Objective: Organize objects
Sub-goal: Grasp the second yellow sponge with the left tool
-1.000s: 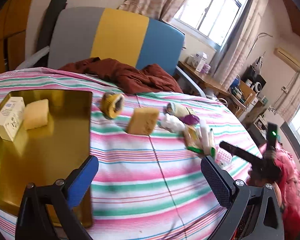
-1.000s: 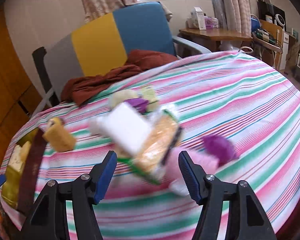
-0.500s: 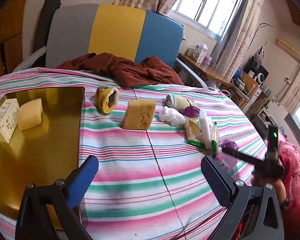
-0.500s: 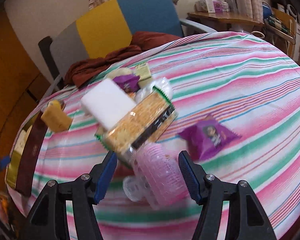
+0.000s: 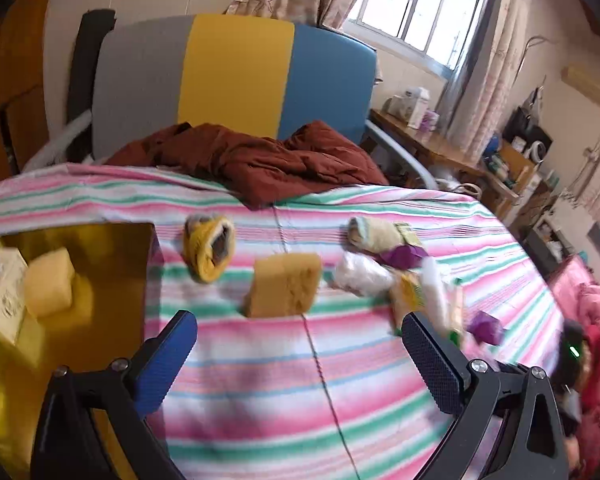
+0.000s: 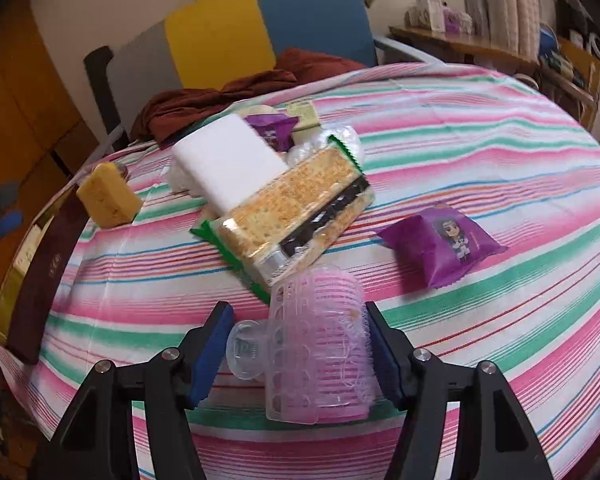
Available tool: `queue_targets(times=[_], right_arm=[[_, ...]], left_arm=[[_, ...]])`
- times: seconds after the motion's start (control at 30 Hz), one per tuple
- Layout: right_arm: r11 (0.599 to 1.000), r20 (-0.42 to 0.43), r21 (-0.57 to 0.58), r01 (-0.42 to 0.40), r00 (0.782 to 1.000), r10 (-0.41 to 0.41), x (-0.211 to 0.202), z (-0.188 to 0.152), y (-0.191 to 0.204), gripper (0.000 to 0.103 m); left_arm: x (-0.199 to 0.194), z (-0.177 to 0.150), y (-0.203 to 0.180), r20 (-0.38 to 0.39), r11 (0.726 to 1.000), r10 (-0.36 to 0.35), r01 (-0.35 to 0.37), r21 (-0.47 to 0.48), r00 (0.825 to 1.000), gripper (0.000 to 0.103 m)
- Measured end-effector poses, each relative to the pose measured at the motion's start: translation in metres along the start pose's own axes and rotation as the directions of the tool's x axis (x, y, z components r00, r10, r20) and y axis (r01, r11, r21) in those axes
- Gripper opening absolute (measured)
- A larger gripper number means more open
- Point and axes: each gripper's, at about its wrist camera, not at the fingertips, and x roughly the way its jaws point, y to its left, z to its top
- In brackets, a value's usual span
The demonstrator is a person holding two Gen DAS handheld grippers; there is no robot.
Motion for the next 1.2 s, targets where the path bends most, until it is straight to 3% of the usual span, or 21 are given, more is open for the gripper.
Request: queue_targets(times=[0.3,0.5,0.67,0.73,0.97,1.0,1.03,1.07,1.2], right_arm=[[1.000,0.076,0.027,-0.006,0.997,0.004,-0.005,-0.012,0.004,0.065],[0.999,0.098,0.047,-0.017,0.995,0.012,-0.004,-0.014,-0.001,0.065],[0.999,0.105,0.048,-0.018,0.994,0.013,-0.004,-0.014,0.000,0.065],[0.999,0.109,0.049,-0.019,0.994,0.014,-0.004,-0.014,-0.001,0.065],[0.998,0.116,0.053,-0.019,0.993,0.013,-0.004,-0.015,-0.001,0.065],[0.998,0.116,0.053,-0.019,0.993,0.012,-0.004,-0.015,-0.001,0.065],[0.998,0.116,0.054,-0.018,0.993,0.011,-0.005,-0.016,-0.001,0.065],[0.998,0.116,0.054,-0.017,0.993,0.010,-0.005,-0.016,-0.001,0.065],[0.998,0.116,0.055,-0.017,0.993,0.010,-0.004,-0.016,-0.001,0.065]], left_arm=[[0.069,0.020,0.001,-0.080,0.995,0.099,-0.098,0.016,0.992,0.103],[0.091,0.023,0.001,-0.059,0.996,0.086,-0.087,-0.006,0.995,0.102],[0.090,0.016,-0.001,-0.076,0.998,0.057,-0.055,0.029,0.996,0.070],[0.086,0.007,0.000,-0.095,0.998,0.053,-0.050,0.039,0.994,0.069],[0.071,-0.024,0.002,-0.113,1.000,0.012,-0.012,-0.006,0.994,0.072],[0.071,-0.021,0.001,-0.108,1.000,0.008,-0.009,-0.012,0.994,0.077],[0.073,-0.015,0.000,-0.103,1.000,0.026,-0.028,-0.015,0.994,0.092],[0.073,-0.009,0.000,-0.089,0.998,0.052,-0.054,-0.019,0.995,0.098],[0.079,0.023,-0.003,-0.036,0.996,0.086,-0.087,-0.020,0.996,0.094]])
